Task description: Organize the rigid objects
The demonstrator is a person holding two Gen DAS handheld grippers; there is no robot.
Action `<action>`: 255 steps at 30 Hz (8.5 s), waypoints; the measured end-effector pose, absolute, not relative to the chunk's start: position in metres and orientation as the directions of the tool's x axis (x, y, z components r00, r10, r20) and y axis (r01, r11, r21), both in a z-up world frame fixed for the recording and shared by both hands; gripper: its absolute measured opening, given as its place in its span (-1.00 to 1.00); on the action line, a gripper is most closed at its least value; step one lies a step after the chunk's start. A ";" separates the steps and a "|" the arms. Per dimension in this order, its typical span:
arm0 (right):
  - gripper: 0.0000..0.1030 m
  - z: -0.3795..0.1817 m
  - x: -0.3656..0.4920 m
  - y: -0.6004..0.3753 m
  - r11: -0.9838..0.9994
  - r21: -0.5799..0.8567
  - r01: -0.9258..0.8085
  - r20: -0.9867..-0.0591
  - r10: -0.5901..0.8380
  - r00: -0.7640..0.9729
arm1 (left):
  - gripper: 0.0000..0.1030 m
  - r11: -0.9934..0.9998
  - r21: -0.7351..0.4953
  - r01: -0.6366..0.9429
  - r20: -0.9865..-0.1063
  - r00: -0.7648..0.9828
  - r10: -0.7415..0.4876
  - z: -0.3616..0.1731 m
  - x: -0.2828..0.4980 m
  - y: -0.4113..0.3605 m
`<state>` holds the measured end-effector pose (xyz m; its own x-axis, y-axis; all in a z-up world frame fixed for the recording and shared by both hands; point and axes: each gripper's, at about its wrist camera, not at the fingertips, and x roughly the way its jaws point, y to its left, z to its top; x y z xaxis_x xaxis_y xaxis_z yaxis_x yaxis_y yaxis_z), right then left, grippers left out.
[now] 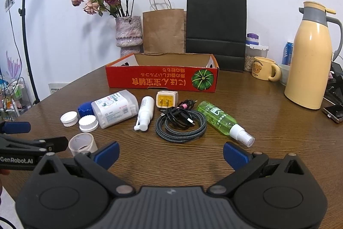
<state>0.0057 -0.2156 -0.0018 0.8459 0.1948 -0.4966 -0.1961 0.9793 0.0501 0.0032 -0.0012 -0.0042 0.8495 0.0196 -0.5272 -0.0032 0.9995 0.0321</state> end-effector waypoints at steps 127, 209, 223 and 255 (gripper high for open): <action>0.31 -0.011 0.121 -0.202 0.934 -0.059 -0.352 -0.534 0.268 0.802 | -0.14 0.998 -0.050 -0.030 -0.515 0.857 0.000 0.003 0.059 0.011; -0.52 0.074 0.311 -0.183 0.982 0.027 -0.185 -0.380 0.181 0.907 | -0.14 0.993 -0.030 -0.110 -0.415 0.905 0.088 0.094 0.300 0.019; -0.52 0.030 0.364 -0.178 0.988 0.052 -0.145 -0.473 0.152 0.868 | -0.14 0.986 -0.035 -0.163 -0.498 0.858 0.125 0.052 0.355 0.028; 1.00 0.033 0.357 -0.183 0.994 0.008 -0.113 -0.454 0.104 0.885 | 1.00 0.988 0.035 -0.150 -0.467 0.872 0.149 0.046 0.354 0.020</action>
